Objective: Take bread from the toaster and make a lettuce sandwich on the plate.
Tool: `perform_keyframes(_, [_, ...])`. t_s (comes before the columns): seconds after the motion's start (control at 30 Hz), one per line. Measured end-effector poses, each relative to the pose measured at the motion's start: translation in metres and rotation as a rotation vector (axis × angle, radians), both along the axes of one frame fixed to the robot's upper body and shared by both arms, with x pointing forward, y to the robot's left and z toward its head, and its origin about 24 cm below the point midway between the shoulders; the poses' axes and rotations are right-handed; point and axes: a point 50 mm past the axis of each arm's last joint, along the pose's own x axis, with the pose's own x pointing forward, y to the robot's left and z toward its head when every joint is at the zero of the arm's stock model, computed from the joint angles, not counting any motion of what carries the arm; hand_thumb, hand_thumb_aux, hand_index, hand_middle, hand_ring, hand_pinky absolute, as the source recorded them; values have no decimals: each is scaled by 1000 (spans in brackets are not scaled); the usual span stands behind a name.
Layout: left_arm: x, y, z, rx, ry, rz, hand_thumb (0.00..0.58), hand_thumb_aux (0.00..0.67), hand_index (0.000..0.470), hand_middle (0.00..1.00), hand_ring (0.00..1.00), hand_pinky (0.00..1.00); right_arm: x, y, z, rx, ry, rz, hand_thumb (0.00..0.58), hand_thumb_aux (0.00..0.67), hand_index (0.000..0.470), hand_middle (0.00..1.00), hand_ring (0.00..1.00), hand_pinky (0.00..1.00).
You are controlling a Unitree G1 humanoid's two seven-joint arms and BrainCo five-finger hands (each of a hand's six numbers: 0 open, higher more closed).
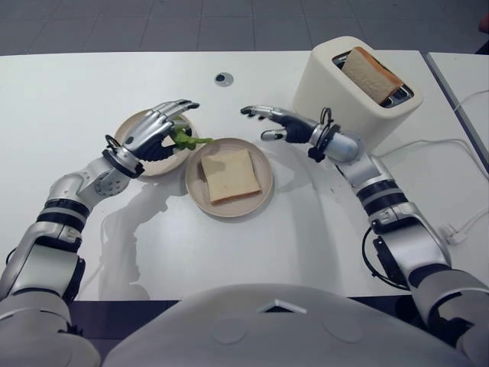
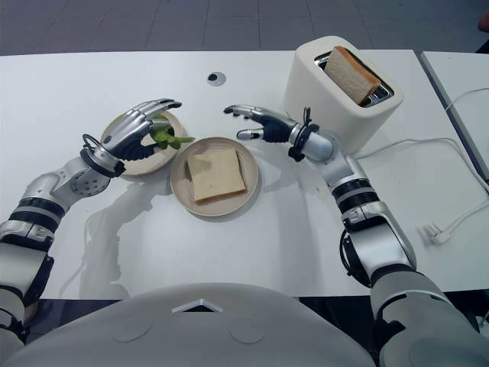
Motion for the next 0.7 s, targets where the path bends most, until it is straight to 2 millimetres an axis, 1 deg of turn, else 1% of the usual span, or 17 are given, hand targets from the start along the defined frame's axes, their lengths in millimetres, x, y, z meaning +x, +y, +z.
perform_keyframes(0.07, [-1,-12,-3,-4,15,-41,580,670,470,59,59,59,5,-8,9,35,-24,-44,0,0,0,0,0,0])
perform_keyframes(0.13, [-1,-28,-13,29,51,-77,580,670,470,63,63,63,8,-16,15,53,-39,-79,0,0,0,0,0,0])
perform_keyframes(0.17, [-3,-42,-22,48,81,-116,447,349,245,59,59,59,8,-19,19,51,-53,-83,0,0,0,0,0,0])
perform_keyframes(0.2, [-4,-47,-26,63,89,-129,0,0,0,71,71,71,8,-20,21,53,-57,-83,0,0,0,0,0,0])
perform_keyframes(0.27, [-1,-55,-33,102,104,-124,0,0,0,94,94,94,8,-20,22,56,-61,-82,0,0,0,0,0,0])
perform_keyframes(0.3, [1,-57,-38,135,115,-110,0,0,0,86,86,86,8,-19,23,55,-65,-79,0,0,0,0,0,0])
perform_keyframes(0.37, [0,-63,-43,146,130,-119,0,0,0,82,82,82,7,-20,26,64,-72,-70,0,0,0,0,0,0])
perform_keyframes(0.53, [-4,-72,-31,75,97,-189,0,0,0,75,75,75,7,-24,32,77,-82,-73,0,0,0,0,0,0])
perform_keyframes(0.7, [-7,-72,-21,25,78,-221,0,0,0,75,75,75,7,-23,31,78,-85,-68,0,0,0,0,0,0])
